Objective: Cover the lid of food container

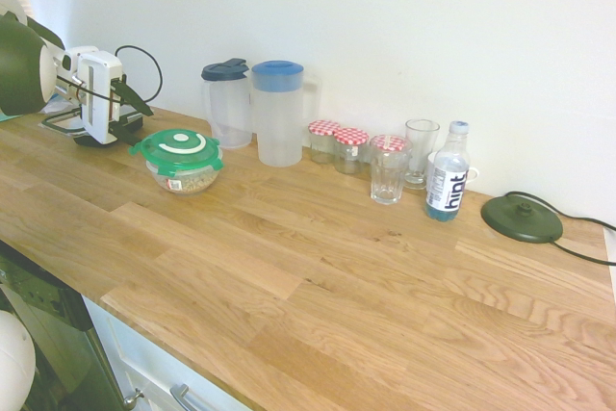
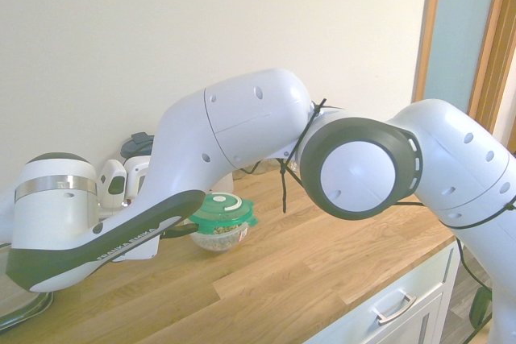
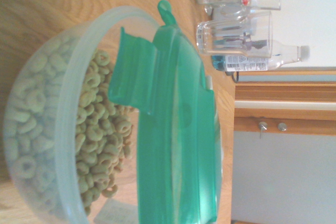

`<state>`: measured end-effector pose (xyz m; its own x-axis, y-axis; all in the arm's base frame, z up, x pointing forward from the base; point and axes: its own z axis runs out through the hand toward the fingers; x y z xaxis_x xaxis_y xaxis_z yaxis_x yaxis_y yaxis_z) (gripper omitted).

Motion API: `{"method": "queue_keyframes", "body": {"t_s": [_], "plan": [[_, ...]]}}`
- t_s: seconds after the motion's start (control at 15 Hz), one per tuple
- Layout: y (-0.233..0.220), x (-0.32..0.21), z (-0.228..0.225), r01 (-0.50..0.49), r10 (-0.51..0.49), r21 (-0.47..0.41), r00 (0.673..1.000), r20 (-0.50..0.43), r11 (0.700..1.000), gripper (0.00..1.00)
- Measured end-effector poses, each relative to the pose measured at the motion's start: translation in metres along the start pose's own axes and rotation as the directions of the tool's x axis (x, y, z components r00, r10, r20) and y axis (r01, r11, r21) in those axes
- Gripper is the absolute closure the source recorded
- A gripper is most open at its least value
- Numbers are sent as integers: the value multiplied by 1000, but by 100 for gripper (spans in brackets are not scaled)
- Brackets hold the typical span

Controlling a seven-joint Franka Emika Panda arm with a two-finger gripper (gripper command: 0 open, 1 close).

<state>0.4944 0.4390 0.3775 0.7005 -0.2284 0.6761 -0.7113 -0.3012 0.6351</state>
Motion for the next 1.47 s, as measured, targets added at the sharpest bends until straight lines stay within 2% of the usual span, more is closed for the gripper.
{"method": "queue_keyframes", "body": {"t_s": [0.27, 0.47, 0.6, 0.8, 0.93, 1.13, 1.27, 1.47], "plan": [[18, -10, -22, 4, -6, 49, 999, 44, 999, 0], [37, 0, -31, -3, -17, 125, 988, 156, 992, 0], [51, 18, -27, -2, -56, 216, 963, 264, 976, 0], [72, 52, -9, -38, -111, 360, 917, 383, 932, 0], [96, 77, 4, -65, -157, 452, 886, 437, 890, 0], [138, 118, 36, -124, -231, 582, 837, 496, 804, 0], [161, 143, 71, -176, -287, 662, 799, 529, 728, 0], [202, 174, 136, -250, -378, 760, 749, 544, 599, 0]]}}
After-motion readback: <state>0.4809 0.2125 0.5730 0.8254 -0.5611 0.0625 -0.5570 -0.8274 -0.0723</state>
